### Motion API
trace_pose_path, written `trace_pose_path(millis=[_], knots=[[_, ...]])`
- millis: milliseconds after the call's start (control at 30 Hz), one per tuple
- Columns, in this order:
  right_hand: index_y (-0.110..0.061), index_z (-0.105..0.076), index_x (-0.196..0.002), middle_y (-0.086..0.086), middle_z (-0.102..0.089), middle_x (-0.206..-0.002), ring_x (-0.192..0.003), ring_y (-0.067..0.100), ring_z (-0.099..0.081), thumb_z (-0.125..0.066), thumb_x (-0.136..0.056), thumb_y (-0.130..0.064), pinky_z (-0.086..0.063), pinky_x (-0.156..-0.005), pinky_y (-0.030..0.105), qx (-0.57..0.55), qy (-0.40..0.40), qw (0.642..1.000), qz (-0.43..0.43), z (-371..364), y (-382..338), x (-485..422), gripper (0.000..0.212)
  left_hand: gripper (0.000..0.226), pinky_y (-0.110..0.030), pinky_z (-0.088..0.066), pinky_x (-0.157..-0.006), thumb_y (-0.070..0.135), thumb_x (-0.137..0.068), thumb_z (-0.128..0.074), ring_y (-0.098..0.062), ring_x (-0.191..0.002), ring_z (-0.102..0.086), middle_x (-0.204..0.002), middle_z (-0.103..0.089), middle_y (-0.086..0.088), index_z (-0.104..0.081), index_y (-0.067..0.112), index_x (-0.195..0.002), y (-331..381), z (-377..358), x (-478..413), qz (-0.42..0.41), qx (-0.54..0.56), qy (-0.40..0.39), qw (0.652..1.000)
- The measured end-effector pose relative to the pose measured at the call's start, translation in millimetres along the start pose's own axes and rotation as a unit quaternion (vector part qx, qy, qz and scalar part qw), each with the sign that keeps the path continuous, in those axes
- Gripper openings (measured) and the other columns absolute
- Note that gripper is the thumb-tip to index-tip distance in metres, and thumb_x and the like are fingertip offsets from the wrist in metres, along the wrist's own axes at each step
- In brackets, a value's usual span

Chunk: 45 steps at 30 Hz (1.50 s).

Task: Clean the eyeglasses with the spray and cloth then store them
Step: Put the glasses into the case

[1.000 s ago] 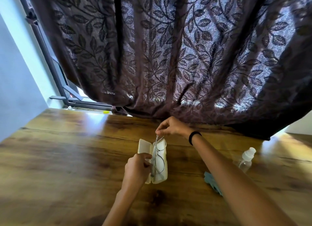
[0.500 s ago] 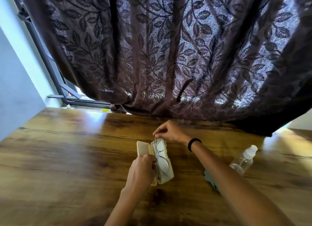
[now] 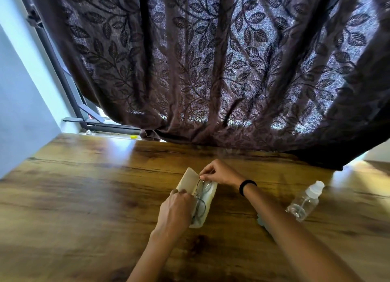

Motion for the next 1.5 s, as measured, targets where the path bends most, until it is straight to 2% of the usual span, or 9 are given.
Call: trace_pose_path(millis=[133, 267, 400, 600, 767, 967, 1100, 1367, 1500], knots=[[-0.011, -0.07, -0.097, 0.005, -0.069, -0.103, -0.089, 0.01, -0.057, -0.066, -0.082, -0.023, -0.041, -0.067, 0.014, -0.062, 0.057, 0.996, -0.02, 1, 27, 19, 0.02, 0.04, -0.024, -0.048, -0.085, 0.016, -0.08, -0.066, -0.012, -0.113, -0.047, -0.121, -0.058, 0.0, -0.058, 0.021, -0.119, -1, 2, -2, -0.028, -0.022, -0.003, 0.999], [-0.02, -0.069, -0.088, -0.009, -0.065, -0.089, -0.085, 0.005, -0.057, -0.069, -0.078, -0.027, -0.041, -0.066, 0.015, -0.154, 0.122, 0.98, -0.042, -3, 44, 38, 0.012, 0.04, -0.027, -0.049, -0.084, 0.011, -0.082, -0.064, -0.014, -0.114, -0.046, -0.121, -0.058, 0.0, -0.059, 0.02, -0.12, 2, 4, -1, -0.046, -0.038, 0.011, 0.998], [-0.017, -0.071, -0.089, -0.006, -0.067, -0.09, -0.077, -0.004, -0.055, -0.069, -0.078, -0.027, -0.041, -0.059, 0.008, -0.148, 0.158, 0.975, -0.051, -5, 46, 43, 0.015, 0.039, -0.028, -0.051, -0.086, 0.013, -0.082, -0.065, -0.016, -0.116, -0.048, -0.124, -0.055, -0.002, -0.059, 0.02, -0.12, 6, 5, 3, -0.052, -0.044, 0.009, 0.998], [-0.013, -0.071, -0.091, -0.005, -0.066, -0.089, -0.073, -0.003, -0.053, -0.067, -0.08, -0.026, -0.039, -0.054, 0.006, -0.091, 0.168, 0.981, -0.045, -4, 40, 43, 0.017, 0.038, -0.027, -0.052, -0.085, 0.018, -0.085, -0.062, -0.014, -0.114, -0.048, -0.127, -0.051, -0.003, -0.057, 0.022, -0.122, 11, 1, 7, -0.068, -0.065, -0.012, 0.995], [-0.012, -0.071, -0.091, 0.003, -0.069, -0.097, -0.081, 0.004, -0.056, -0.067, -0.081, -0.021, -0.039, -0.06, 0.009, -0.103, 0.166, 0.98, -0.042, -4, 37, 43, 0.014, 0.04, -0.03, -0.052, -0.087, 0.018, -0.085, -0.062, -0.014, -0.118, -0.046, -0.129, -0.048, -0.002, -0.055, 0.022, -0.124, 12, 0, 9, -0.073, -0.069, -0.02, 0.995], [-0.01, -0.07, -0.091, 0.004, -0.07, -0.098, -0.073, -0.005, -0.052, -0.067, -0.081, -0.017, -0.039, -0.056, -0.001, -0.115, 0.17, 0.978, -0.043, -4, 34, 38, 0.012, 0.041, -0.029, -0.051, -0.088, 0.01, -0.085, -0.06, -0.014, -0.118, -0.047, -0.13, -0.05, -0.002, -0.053, 0.017, -0.125, 8, 2, 8, -0.046, -0.054, 0.005, 0.997], [-0.008, -0.069, -0.094, 0.007, -0.069, -0.102, -0.081, 0.004, -0.055, -0.065, -0.082, -0.015, -0.041, -0.059, -0.001, -0.108, 0.165, 0.98, -0.035, -6, 25, 28, 0.015, 0.044, -0.029, -0.049, -0.092, 0.01, -0.083, -0.063, -0.016, -0.119, -0.047, -0.131, -0.05, -0.003, -0.053, 0.016, -0.125, 5, 2, 5, -0.033, -0.04, -0.003, 0.999], [-0.005, -0.069, -0.094, 0.011, -0.071, -0.099, -0.078, 0.006, -0.058, -0.062, -0.085, -0.015, -0.043, -0.063, 0.004, -0.107, 0.174, 0.979, -0.013, -5, 10, 17, 0.015, 0.045, -0.029, -0.048, -0.093, 0.013, -0.081, -0.066, -0.015, -0.112, -0.051, -0.126, -0.053, 0.0, -0.054, 0.018, -0.125, 1, -2, 4, -0.017, -0.035, -0.001, 0.999], [-0.005, -0.068, -0.097, 0.011, -0.07, -0.104, -0.094, 0.015, -0.061, -0.059, -0.087, -0.018, -0.045, -0.079, 0.022, -0.109, 0.181, 0.977, -0.014, -4, 9, 20, 0.019, 0.043, -0.029, -0.05, -0.09, 0.013, -0.082, -0.065, -0.014, -0.109, -0.052, -0.124, -0.054, -0.001, -0.055, 0.019, -0.124, 0, -1, 5, -0.025, -0.019, 0.003, 1.0]])
Point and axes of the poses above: each hand's wrist, its own x-axis away from the middle knuckle, its own z-axis out of the back of the hand, y = z × x, the point moved 7 cm from there along -x, towards the middle knuckle
